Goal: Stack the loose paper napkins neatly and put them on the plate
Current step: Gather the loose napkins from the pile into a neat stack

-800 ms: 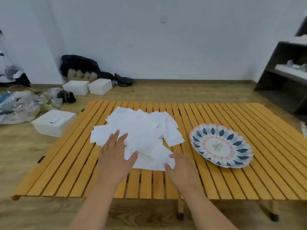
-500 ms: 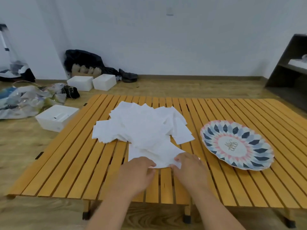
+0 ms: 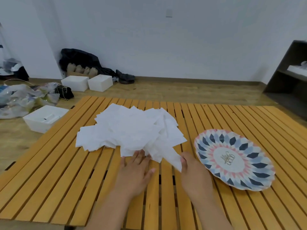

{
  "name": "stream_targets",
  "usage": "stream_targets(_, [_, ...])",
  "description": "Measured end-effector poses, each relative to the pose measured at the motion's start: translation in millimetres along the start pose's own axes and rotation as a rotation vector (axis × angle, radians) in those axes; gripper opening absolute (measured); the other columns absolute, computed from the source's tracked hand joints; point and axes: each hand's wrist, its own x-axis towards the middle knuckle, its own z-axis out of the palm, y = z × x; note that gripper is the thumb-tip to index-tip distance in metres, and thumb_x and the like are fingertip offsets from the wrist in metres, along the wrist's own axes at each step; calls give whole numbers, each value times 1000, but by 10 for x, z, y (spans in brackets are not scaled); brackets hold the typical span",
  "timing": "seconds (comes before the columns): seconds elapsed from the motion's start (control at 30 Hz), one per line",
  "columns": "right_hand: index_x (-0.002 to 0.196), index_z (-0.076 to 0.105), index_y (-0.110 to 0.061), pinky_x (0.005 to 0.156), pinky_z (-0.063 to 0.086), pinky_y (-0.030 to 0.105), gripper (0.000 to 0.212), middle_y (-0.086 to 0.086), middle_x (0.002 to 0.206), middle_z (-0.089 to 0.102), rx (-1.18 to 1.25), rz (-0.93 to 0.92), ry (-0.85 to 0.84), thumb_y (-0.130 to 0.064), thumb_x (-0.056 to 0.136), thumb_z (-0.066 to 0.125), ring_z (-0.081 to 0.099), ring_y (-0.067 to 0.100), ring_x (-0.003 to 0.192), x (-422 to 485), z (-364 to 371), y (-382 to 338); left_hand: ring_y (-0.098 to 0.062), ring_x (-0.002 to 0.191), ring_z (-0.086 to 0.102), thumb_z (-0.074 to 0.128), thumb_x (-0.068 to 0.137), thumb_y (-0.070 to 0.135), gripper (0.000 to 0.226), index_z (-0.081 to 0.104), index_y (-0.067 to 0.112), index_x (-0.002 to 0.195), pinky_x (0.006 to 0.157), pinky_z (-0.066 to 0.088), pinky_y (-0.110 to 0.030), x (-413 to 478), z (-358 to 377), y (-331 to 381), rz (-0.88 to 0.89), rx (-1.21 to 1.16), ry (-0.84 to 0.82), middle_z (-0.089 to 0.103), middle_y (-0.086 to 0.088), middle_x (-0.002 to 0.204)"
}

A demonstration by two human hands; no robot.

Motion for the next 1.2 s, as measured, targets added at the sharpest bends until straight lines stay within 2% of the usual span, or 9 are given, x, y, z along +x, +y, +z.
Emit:
stream_targets(0.13, [85, 47, -26, 56, 33, 21, 23, -5, 73, 52, 259, -54, -194, -14, 101, 36, 45, 7, 65, 18, -77, -4, -14, 147, 10, 37, 98, 31, 55, 23, 26, 150, 120, 13, -42, 46, -46, 51, 21, -141, 38, 10, 6, 160])
stream_targets(0.27, [74, 53, -19, 56, 28, 17, 32, -8, 66, 50, 533, -34, -367, -8, 100, 38, 40, 2, 60, 21, -163, -46, -10, 110, 57, 38, 87, 4, 40, 61, 26, 112, 91, 48, -33, -138, -420, 103, -230, -1043, 102, 59, 12, 124])
stream_targets(0.37, [82, 61, -15, 60, 35, 14, 28, -7, 76, 59, 598, -28, -488, -13, 101, 41, 49, 3, 67, -13, -220, -140, -15, 105, 64, 53, 84, 27, 35, 62, 28, 118, 90, 51, -35, -333, -558, -1, -197, -1350, -91, 68, 8, 115])
stream_targets(0.43, [89, 65, -14, 61, 37, 13, 24, -6, 82, 63, 610, -15, -552, -17, 101, 43, 53, 3, 71, -46, -218, -199, -10, 105, 65, 70, 79, 42, 40, 64, 30, 117, 90, 52, -32, -448, -577, -83, -114, -1300, -164, 70, 12, 112])
stream_targets(0.57, [102, 63, -30, 61, 42, 10, 13, -7, 93, 64, 503, 42, -544, -23, 95, 55, 60, 4, 83, -89, -156, -246, -5, 89, 69, 77, 79, 18, 26, 69, 27, 102, 71, 53, -20, -540, -521, -258, -178, -1126, -72, 74, 10, 98])
stream_targets(0.73, [108, 52, -37, 64, 39, 13, 23, -14, 95, 56, 260, 84, -378, -25, 91, 61, 53, -1, 89, -98, 20, -241, -15, 77, 69, 77, 76, 22, 17, 63, 15, 84, 71, 58, -34, -476, -397, -485, -395, -794, -62, 72, -1, 84])
stream_targets(0.83, [109, 50, -36, 70, 44, 16, 25, -15, 94, 57, 217, 87, -356, -23, 91, 61, 54, 0, 90, -83, 148, -218, -9, 75, 67, 73, 75, 33, 17, 58, 27, 81, 75, 58, -35, -435, -351, -520, -389, -522, -11, 68, 9, 82])
stream_targets(1.03, [118, 37, -40, 72, 48, 18, 42, -12, 92, 56, 183, 71, -373, -17, 91, 60, 57, 3, 88, -57, 265, -169, -5, 115, 47, 59, 88, 33, 22, 58, 37, 109, 77, 42, -17, -180, -382, -454, -35, -255, 395, 48, 18, 129])
stream_targets(1.2, [115, 34, -41, 70, 48, 19, 43, -12, 93, 54, 190, 57, -360, -18, 91, 61, 57, 4, 86, -44, 250, -139, -21, 135, 42, 57, 83, 31, 29, 71, 34, 108, 103, 43, -43, -53, -229, -248, 202, -131, 412, 47, 3, 145])
